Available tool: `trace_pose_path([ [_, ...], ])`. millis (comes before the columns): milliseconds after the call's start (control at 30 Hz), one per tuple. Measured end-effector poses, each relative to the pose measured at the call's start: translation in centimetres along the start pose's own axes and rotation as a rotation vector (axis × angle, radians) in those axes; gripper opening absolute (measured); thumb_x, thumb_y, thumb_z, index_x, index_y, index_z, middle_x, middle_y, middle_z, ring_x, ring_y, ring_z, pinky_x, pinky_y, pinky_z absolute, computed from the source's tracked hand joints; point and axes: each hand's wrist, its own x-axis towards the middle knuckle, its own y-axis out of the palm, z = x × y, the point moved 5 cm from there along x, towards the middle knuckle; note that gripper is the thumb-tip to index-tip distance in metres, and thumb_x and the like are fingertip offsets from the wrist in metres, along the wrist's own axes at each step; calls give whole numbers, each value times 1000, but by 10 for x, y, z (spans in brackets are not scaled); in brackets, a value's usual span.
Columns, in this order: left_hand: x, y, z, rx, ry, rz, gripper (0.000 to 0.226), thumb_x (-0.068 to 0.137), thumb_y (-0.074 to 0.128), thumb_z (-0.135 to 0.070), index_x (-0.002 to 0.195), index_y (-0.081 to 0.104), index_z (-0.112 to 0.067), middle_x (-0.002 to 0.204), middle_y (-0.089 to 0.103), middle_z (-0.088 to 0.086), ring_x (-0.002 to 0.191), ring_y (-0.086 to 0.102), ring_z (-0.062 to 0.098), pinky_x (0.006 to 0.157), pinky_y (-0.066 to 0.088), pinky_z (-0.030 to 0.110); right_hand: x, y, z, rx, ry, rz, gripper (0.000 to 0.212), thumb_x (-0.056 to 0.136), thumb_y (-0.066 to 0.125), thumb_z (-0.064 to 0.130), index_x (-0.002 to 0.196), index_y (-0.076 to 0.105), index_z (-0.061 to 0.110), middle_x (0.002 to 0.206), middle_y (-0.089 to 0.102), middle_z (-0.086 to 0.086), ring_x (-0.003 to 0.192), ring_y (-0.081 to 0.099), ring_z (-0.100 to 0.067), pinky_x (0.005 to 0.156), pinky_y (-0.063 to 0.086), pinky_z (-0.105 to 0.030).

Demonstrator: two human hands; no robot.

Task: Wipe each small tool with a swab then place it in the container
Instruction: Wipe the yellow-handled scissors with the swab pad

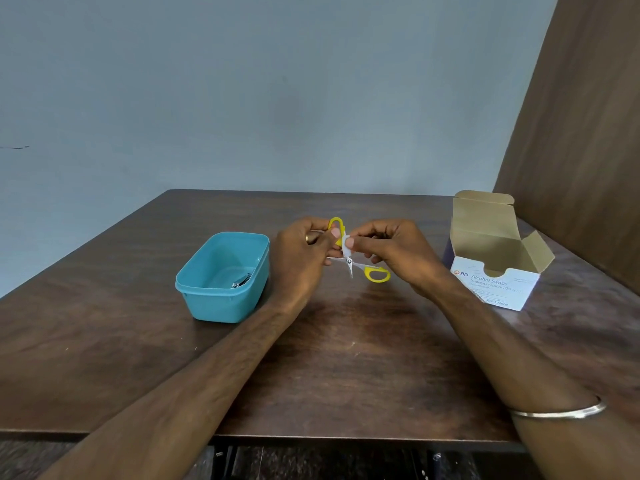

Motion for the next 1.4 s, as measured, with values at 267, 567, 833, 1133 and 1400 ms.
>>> trace_pose_path([
  [267, -2, 2, -1, 61, 20, 25, 10, 91, 67, -21, 95, 71, -12, 75, 76, 2, 65, 74, 14, 61, 61, 36, 1, -3, -1, 59, -6, -53, 4, 84, 77, 14, 83, 78, 17, 72, 71, 1, 61, 55, -8, 61, 47, -27],
  [567, 0, -1, -2, 44, -2, -17, 8, 90, 67, -14, 95, 70, -8, 75, 75, 3, 64, 74, 15, 58, 61, 34, 2, 2, -7, -49, -4, 40, 6, 84, 78, 13, 86, 79, 8, 63, 68, 10, 56, 51, -1, 56, 41, -15],
  [833, 0, -3, -1, 98, 21, -16, 6, 90, 68, -17, 93, 70, -13, 76, 75, 4, 63, 73, 14, 62, 62, 40, 3, 3, -8, -92, -12, 67, 8, 84, 78, 19, 87, 80, 12, 74, 74, -3, 64, 57, -5, 61, 46, -21],
  [1133, 4, -4, 4, 162, 26, -34, 12, 88, 70, -23, 94, 71, -13, 75, 75, 3, 65, 73, 13, 65, 62, 42, 3, 4, -11, -250, -2, 156, 11, 82, 80, 22, 87, 79, 13, 84, 77, -6, 73, 64, -13, 71, 53, -35],
  [1400, 5, -5, 1, 172, 62, -43, 5, 88, 70, -20, 83, 68, -21, 70, 73, -2, 62, 72, 14, 65, 61, 41, 2, -4, -10, -373, 46, 172, 5, 79, 81, 19, 77, 78, 16, 69, 73, 6, 59, 58, -3, 60, 45, -21],
])
